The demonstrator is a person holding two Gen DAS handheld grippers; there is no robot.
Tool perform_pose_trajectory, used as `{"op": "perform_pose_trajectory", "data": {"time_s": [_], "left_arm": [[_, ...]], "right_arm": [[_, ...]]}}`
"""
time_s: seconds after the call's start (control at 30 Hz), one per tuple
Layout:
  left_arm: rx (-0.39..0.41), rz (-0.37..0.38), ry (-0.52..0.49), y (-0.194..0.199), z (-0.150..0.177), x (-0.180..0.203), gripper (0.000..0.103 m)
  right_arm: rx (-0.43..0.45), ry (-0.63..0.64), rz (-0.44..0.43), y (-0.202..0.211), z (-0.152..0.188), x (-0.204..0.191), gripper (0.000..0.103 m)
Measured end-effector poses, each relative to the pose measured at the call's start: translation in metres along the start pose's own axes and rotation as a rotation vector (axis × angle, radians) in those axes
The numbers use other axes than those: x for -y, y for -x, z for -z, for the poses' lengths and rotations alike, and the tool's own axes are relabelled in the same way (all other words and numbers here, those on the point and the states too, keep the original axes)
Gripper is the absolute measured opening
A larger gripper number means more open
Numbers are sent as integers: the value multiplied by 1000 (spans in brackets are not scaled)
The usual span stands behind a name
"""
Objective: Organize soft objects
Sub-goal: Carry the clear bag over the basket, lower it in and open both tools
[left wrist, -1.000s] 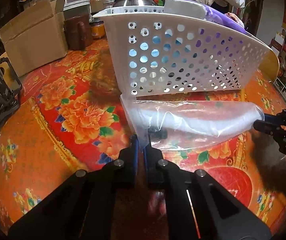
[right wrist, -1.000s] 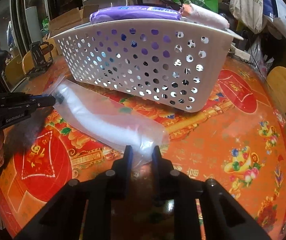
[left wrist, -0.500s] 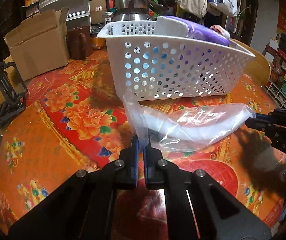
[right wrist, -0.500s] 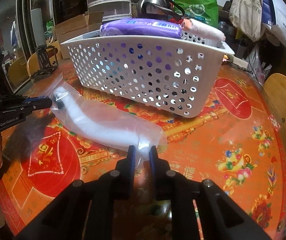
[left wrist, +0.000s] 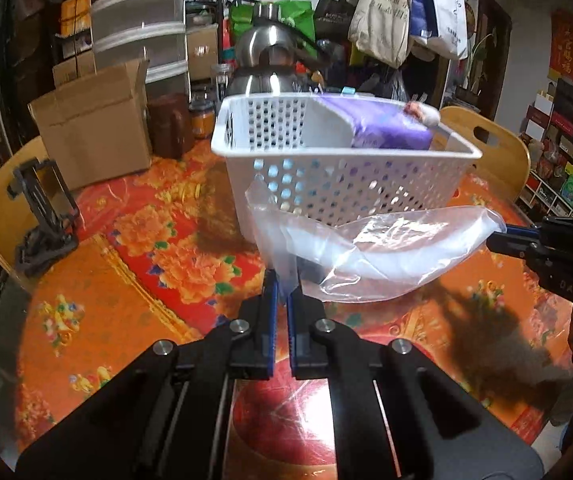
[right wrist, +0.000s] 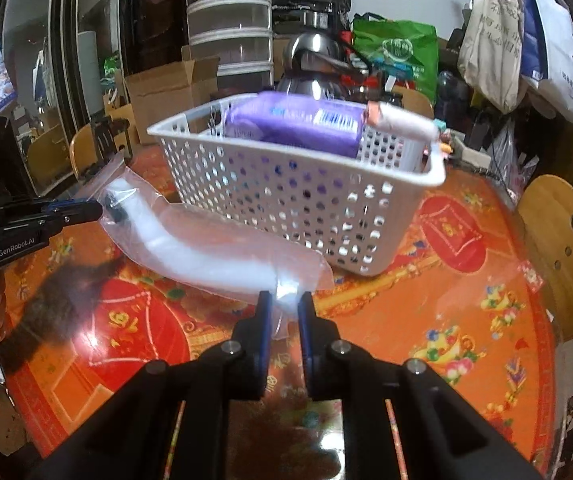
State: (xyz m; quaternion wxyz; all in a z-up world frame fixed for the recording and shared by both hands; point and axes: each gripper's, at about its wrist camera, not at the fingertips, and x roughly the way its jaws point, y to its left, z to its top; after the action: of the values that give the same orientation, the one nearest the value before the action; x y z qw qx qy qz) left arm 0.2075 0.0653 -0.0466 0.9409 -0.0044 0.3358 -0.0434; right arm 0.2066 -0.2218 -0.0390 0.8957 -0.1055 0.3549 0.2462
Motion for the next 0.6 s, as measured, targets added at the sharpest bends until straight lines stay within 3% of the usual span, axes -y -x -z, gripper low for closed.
{"op": "perform_pose_trajectory", "data": {"time_s": [0.33, 0.6], "left_arm": [[97, -6, -25, 48, -59, 16, 4], [143, -16, -41, 51, -126, 26, 4]], "right_arm": [[86, 26, 31, 42, -38, 5, 11], [139, 20, 63, 61, -95, 25, 11]]}}
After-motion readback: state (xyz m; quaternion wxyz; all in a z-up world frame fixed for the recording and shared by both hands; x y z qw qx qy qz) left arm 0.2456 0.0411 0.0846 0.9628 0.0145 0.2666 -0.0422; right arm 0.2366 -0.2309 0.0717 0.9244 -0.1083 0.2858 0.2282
